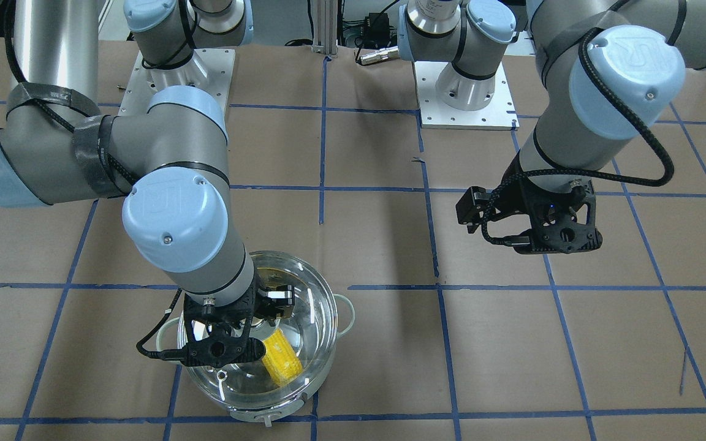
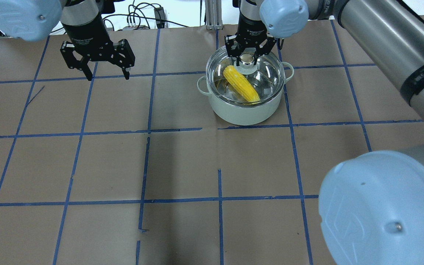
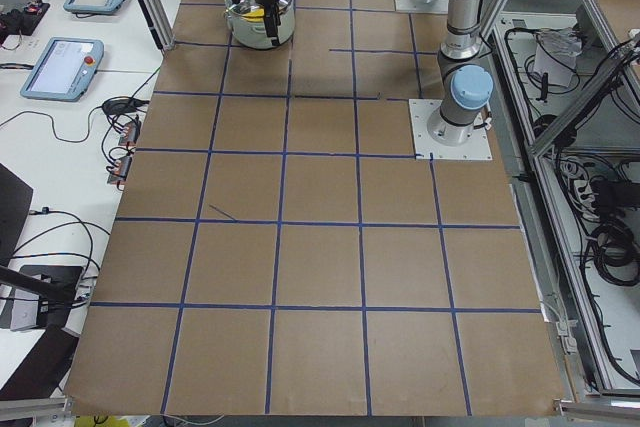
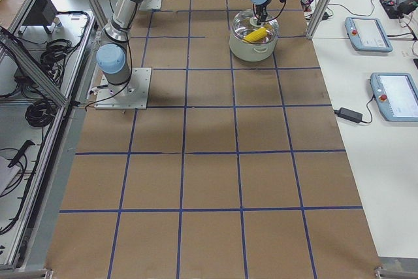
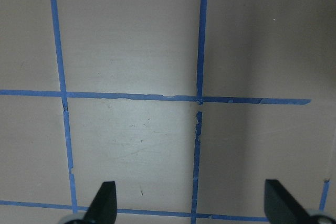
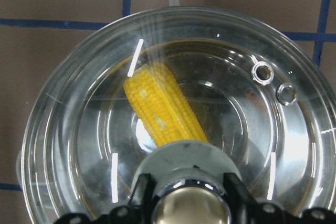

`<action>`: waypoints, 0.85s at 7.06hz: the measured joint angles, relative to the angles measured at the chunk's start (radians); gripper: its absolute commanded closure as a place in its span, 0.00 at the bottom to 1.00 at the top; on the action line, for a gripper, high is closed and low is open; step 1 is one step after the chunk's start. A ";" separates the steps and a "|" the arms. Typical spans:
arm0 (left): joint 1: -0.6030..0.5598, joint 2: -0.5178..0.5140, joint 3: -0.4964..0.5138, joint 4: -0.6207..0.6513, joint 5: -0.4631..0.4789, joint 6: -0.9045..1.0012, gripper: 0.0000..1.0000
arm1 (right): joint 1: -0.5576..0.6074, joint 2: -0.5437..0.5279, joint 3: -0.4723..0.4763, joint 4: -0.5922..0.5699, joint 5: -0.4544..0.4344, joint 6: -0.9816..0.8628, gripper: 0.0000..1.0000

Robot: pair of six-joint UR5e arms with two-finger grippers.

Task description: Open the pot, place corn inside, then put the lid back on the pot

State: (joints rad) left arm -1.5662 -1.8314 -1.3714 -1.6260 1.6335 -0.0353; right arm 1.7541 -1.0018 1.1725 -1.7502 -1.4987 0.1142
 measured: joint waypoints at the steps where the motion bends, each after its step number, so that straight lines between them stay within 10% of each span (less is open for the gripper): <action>1: 0.000 0.000 0.000 0.000 0.000 0.000 0.00 | -0.001 0.001 0.000 0.000 0.000 -0.004 0.93; 2: 0.000 0.000 0.000 0.000 0.000 0.000 0.00 | -0.002 0.001 0.001 0.000 0.000 -0.008 0.90; 4: 0.000 0.000 -0.001 0.000 -0.001 0.000 0.00 | -0.007 0.002 0.001 0.000 0.001 -0.017 0.21; 6: 0.000 0.000 -0.001 0.000 -0.002 0.000 0.00 | -0.013 0.002 0.000 0.001 0.002 -0.034 0.12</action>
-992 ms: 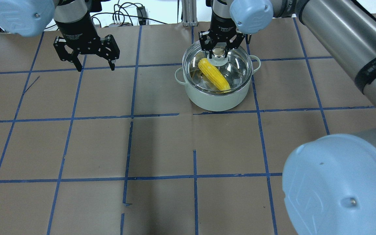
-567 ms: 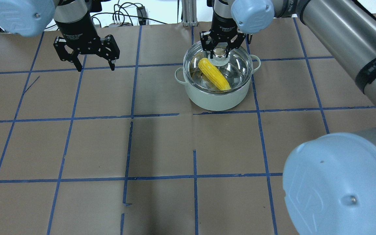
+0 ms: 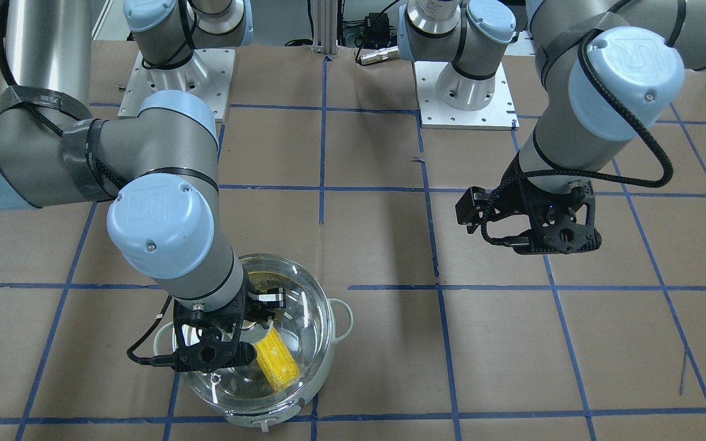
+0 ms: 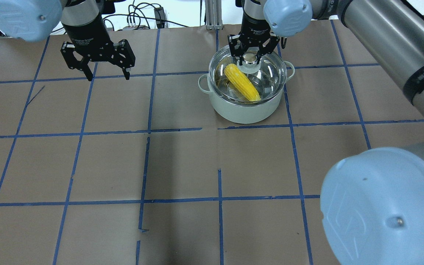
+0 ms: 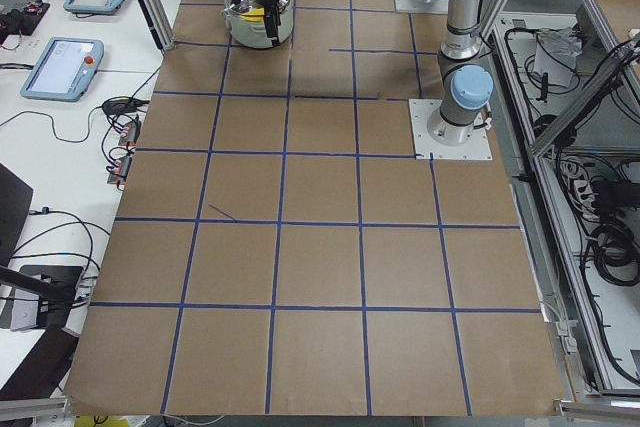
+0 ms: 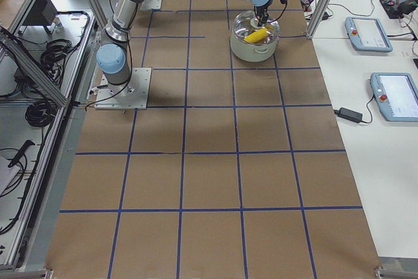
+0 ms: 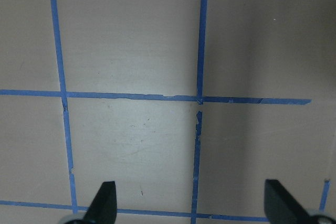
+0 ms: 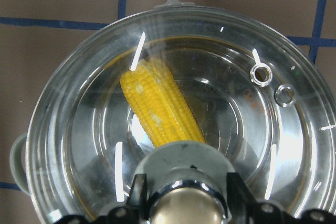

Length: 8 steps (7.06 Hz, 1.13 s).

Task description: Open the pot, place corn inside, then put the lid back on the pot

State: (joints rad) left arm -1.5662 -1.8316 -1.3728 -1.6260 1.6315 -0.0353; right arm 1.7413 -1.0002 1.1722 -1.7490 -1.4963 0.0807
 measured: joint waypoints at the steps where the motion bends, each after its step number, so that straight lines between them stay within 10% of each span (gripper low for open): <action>1: 0.000 0.000 0.000 0.000 0.000 0.000 0.00 | 0.000 0.001 0.000 0.000 0.000 -0.003 0.11; 8: 0.003 0.027 -0.030 -0.001 0.007 0.011 0.00 | -0.075 -0.023 -0.097 0.027 -0.011 -0.039 0.01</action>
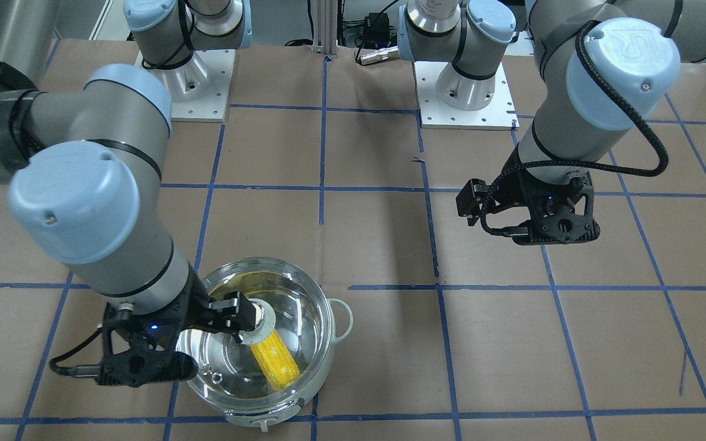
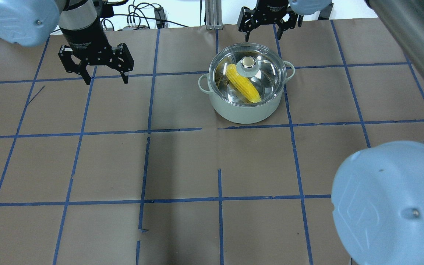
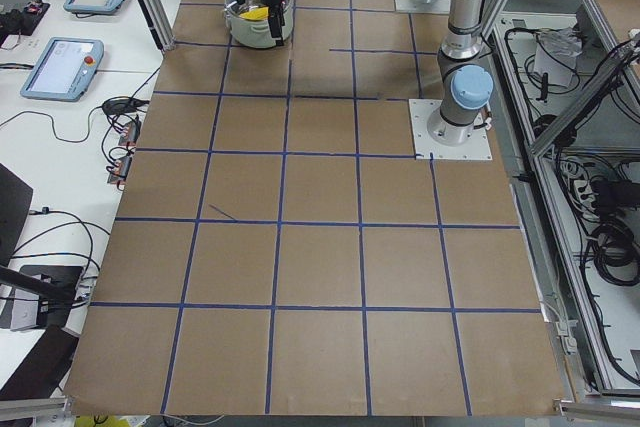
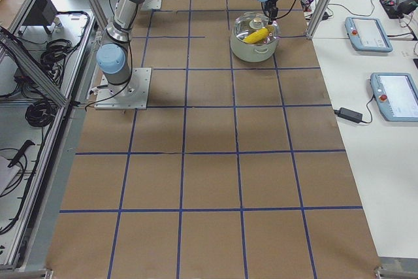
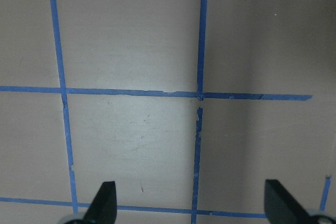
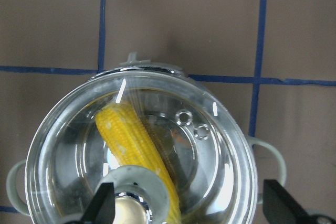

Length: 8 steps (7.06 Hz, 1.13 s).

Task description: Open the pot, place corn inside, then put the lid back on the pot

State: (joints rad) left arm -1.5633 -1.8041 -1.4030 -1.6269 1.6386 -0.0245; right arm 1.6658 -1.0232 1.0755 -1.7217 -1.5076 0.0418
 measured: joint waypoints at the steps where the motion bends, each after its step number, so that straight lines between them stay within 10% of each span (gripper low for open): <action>1: 0.006 0.003 0.000 0.002 0.000 0.014 0.00 | -0.038 -0.022 -0.016 0.039 0.000 -0.036 0.01; 5: 0.019 0.005 -0.002 0.004 -0.001 0.022 0.00 | -0.125 -0.214 0.033 0.263 0.010 -0.174 0.01; 8: 0.017 0.040 -0.017 0.003 -0.001 0.020 0.00 | -0.125 -0.417 0.274 0.263 0.011 -0.179 0.01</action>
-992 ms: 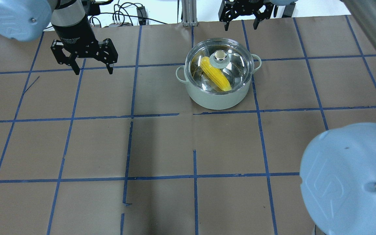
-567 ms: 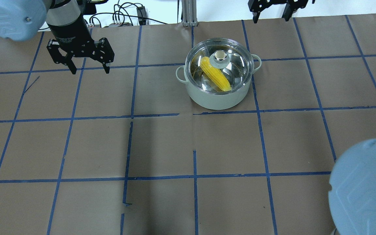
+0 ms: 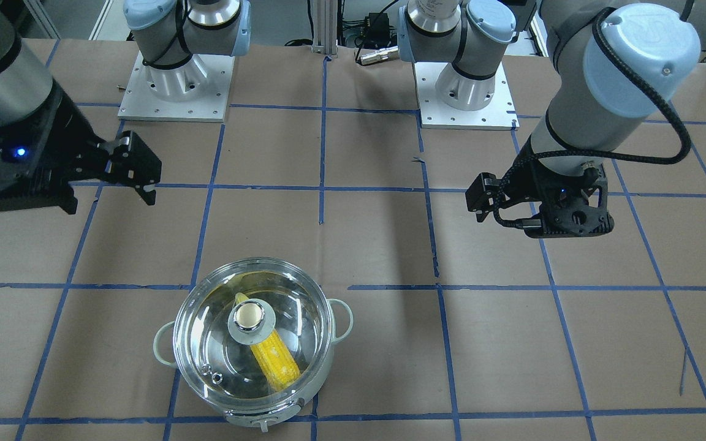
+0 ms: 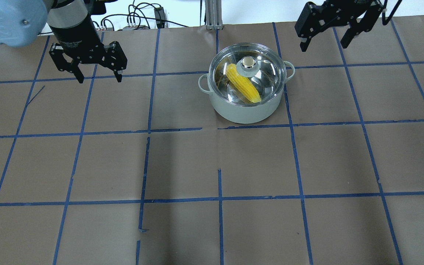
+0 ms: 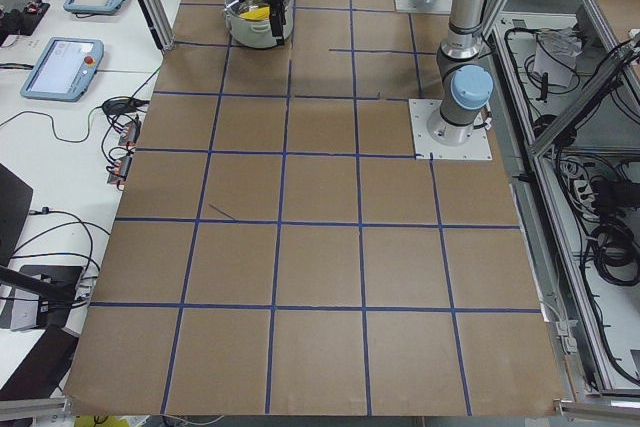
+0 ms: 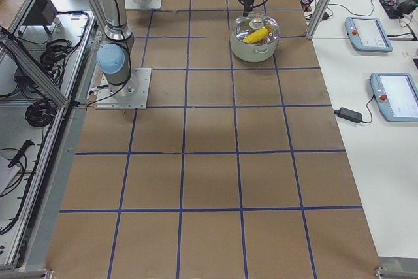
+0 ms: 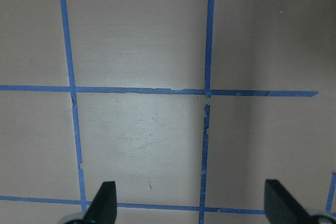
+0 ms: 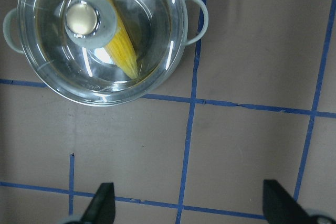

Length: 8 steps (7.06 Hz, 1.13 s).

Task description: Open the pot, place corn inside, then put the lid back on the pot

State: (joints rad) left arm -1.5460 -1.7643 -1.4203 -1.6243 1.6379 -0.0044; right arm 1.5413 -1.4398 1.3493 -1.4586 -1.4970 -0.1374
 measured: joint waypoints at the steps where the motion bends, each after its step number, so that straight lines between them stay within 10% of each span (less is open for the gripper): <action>1: 0.000 0.023 -0.019 0.001 -0.002 -0.001 0.00 | 0.000 -0.043 0.059 -0.013 0.000 0.001 0.01; 8: 0.015 0.189 -0.212 0.071 -0.011 -0.001 0.00 | 0.000 -0.075 0.159 -0.055 -0.015 0.002 0.02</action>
State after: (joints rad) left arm -1.5306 -1.5748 -1.6326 -1.5530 1.6273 -0.0054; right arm 1.5416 -1.5147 1.5081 -1.5134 -1.5116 -0.1353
